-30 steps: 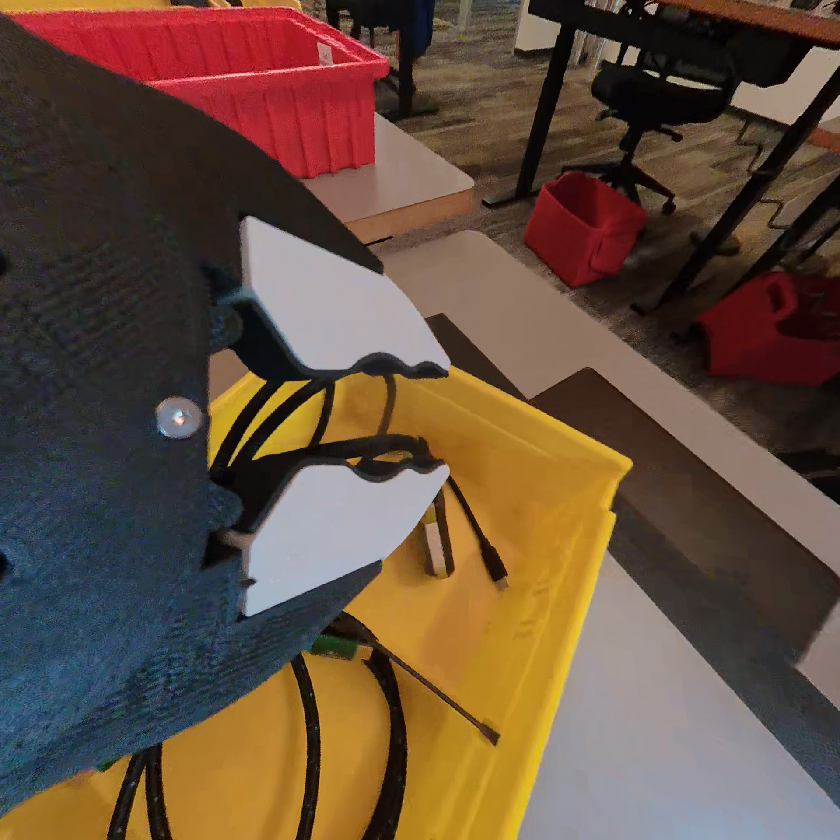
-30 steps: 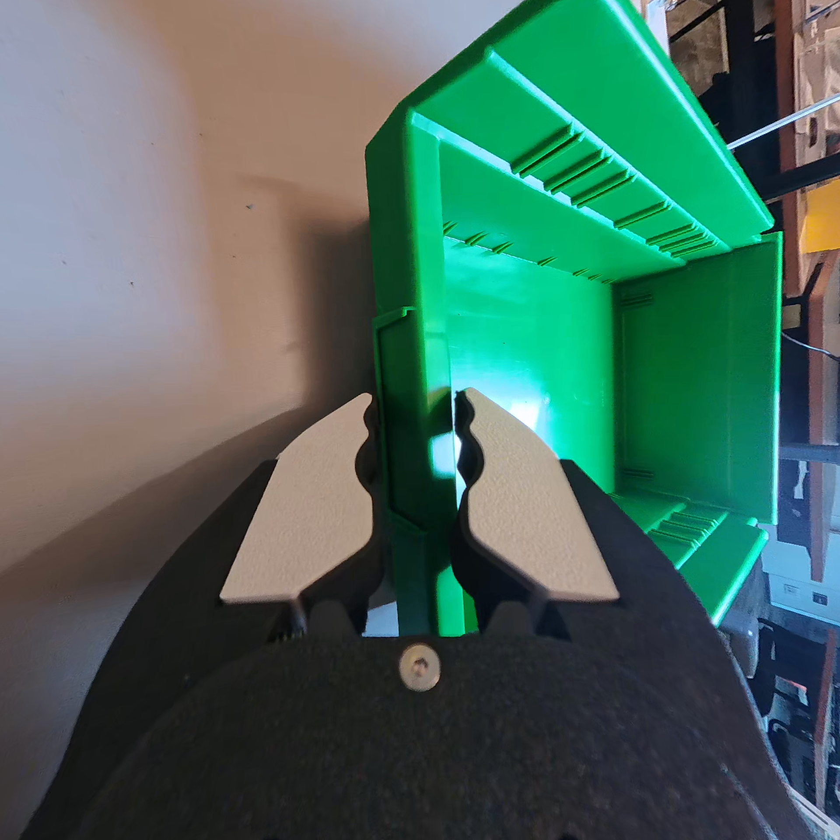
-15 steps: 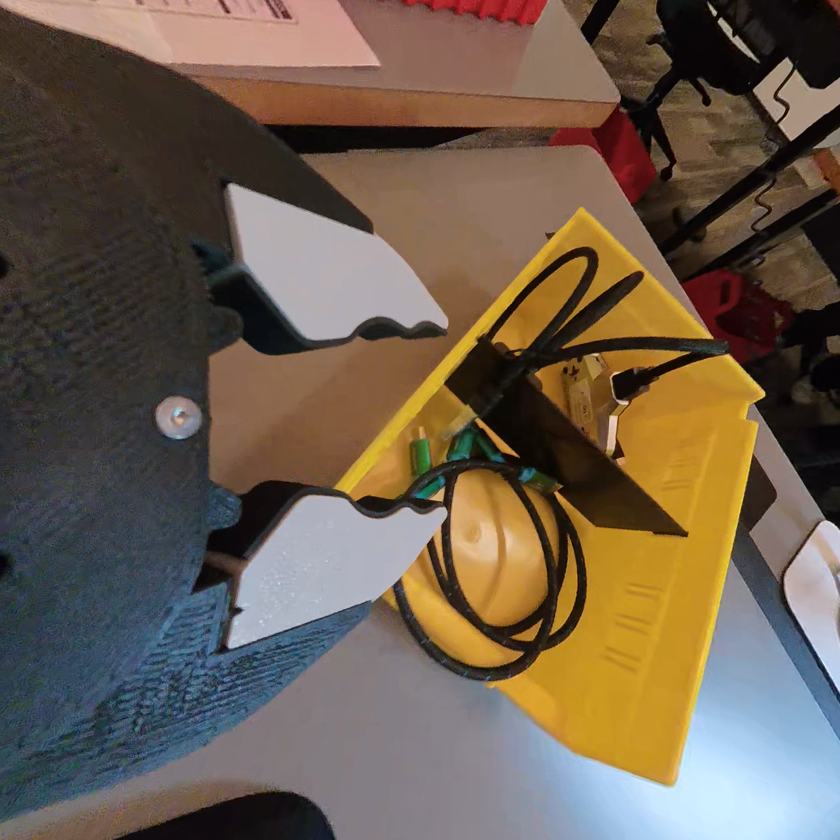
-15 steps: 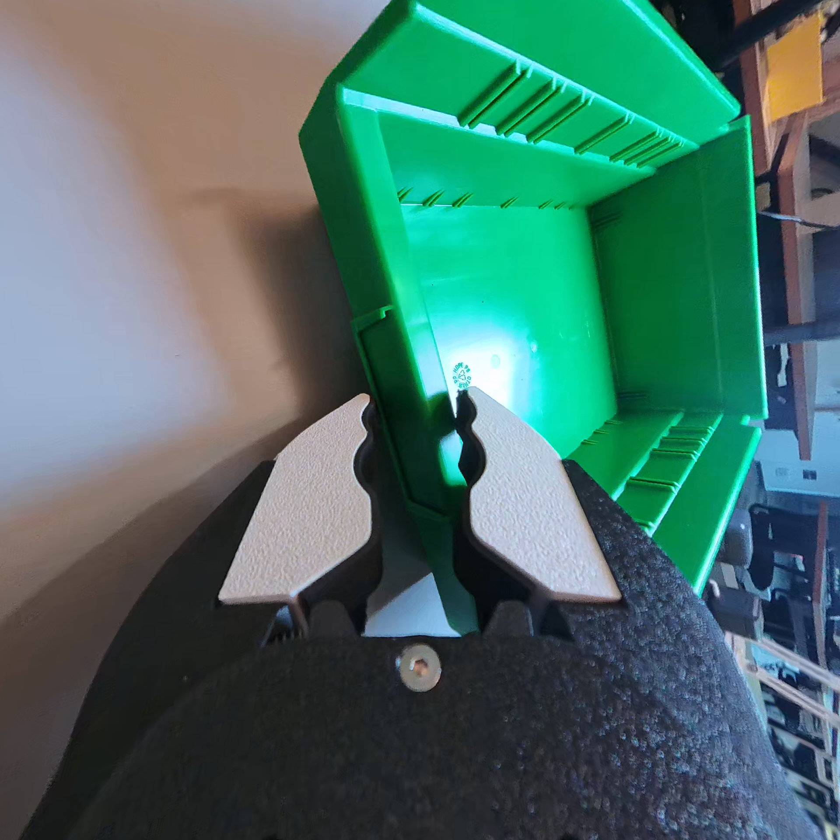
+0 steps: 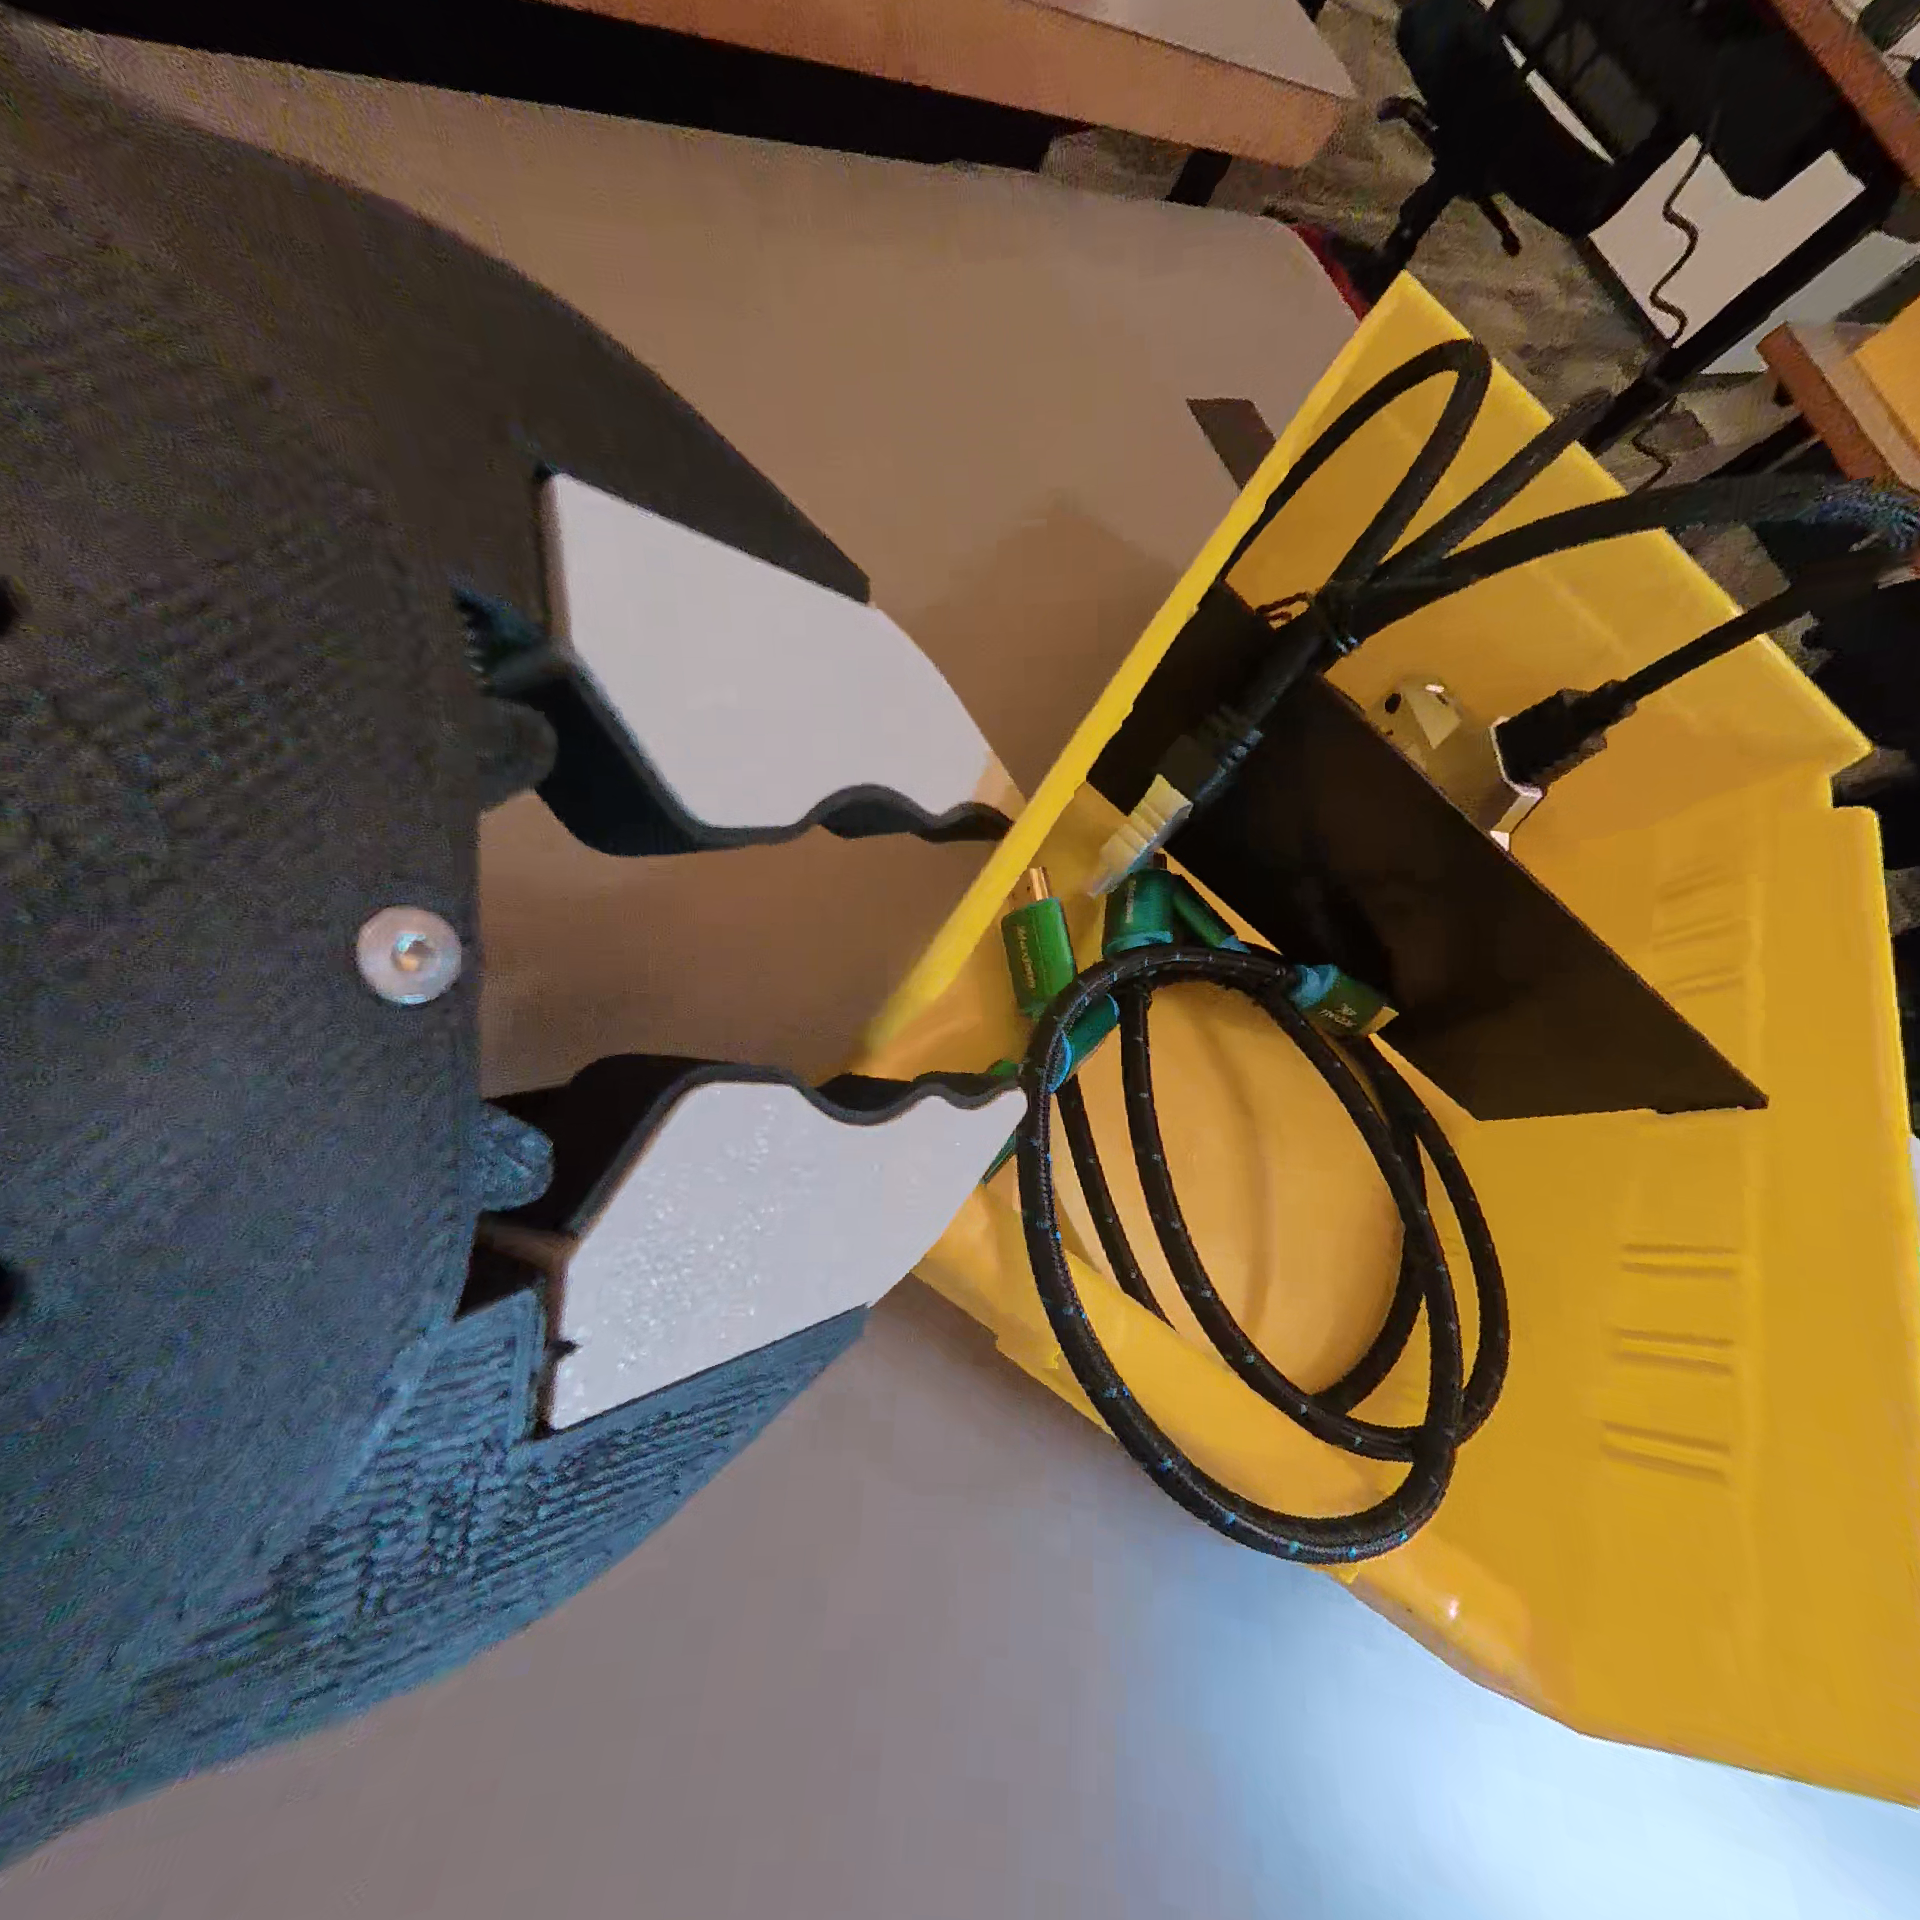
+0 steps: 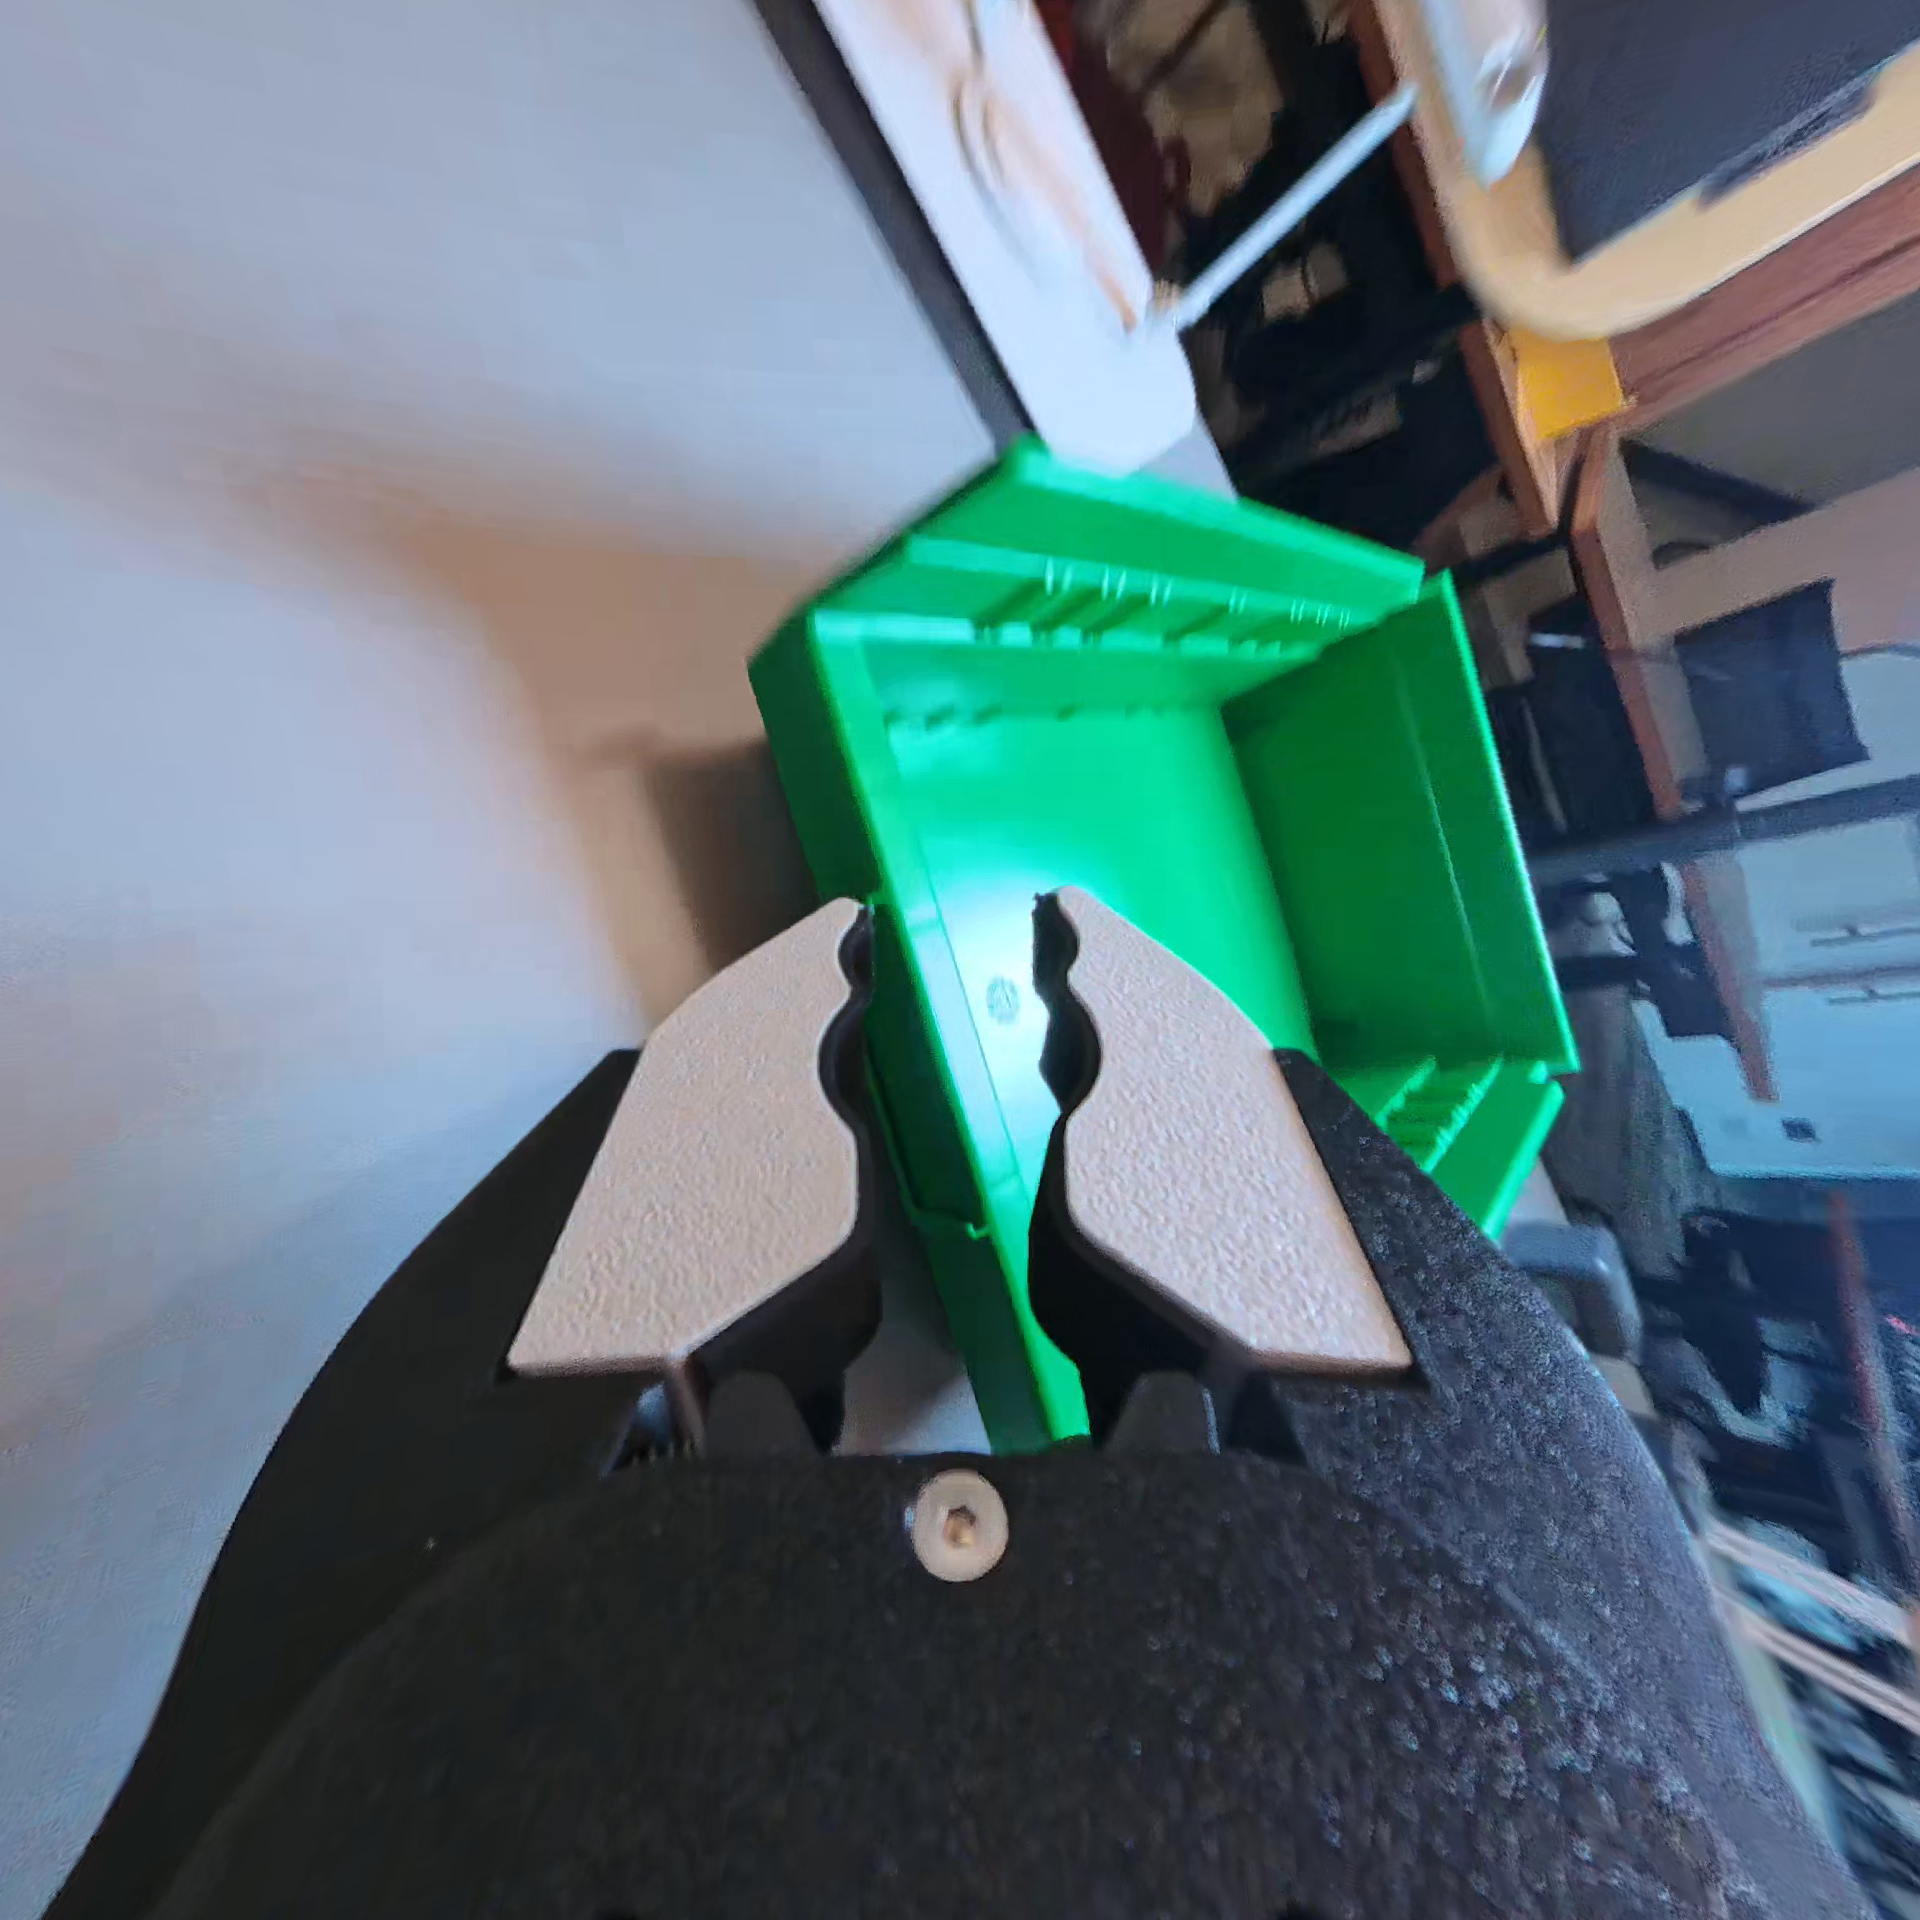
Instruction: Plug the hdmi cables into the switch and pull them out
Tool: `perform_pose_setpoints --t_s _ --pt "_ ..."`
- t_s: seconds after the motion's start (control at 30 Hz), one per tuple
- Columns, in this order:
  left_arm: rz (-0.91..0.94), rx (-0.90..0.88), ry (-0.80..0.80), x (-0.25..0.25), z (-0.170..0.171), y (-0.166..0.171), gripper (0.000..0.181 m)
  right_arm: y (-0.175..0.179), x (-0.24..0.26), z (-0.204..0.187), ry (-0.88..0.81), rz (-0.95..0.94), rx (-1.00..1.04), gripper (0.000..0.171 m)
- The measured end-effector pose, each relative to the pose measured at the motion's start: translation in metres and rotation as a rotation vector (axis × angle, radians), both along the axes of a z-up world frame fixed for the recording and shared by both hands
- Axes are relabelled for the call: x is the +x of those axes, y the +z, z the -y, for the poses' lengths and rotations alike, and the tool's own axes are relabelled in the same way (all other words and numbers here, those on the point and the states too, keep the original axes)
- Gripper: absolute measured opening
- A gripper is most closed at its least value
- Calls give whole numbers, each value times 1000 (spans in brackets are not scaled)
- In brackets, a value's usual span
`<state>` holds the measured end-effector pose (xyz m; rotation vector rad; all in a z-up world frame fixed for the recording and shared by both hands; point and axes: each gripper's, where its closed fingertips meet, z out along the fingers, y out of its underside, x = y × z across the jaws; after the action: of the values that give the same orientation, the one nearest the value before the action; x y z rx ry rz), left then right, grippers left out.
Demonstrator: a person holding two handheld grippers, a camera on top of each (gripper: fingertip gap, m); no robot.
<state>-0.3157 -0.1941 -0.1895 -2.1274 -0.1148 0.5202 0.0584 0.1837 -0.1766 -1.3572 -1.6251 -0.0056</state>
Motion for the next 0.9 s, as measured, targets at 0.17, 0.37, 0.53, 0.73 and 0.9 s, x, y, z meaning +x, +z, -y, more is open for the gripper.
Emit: perform_pose_setpoints --t_s 0.17,0.37,0.53,0.73,0.9 --pt "-6 69 -14 -1 -36 22 54 61 -21 37 115 -256 -174 30" --pt "-81 184 -114 32 -52 91 53 100 -36 37 158 -461 -291 30" --pt "-153 85 -165 34 -75 104 54 102 -52 32 169 -559 -370 29" --pt "-129 14 -91 -23 -117 131 54 122 -68 10 136 -627 -369 29" --pt "-114 -166 23 -86 -155 118 49 129 -69 3 130 -681 -393 27"
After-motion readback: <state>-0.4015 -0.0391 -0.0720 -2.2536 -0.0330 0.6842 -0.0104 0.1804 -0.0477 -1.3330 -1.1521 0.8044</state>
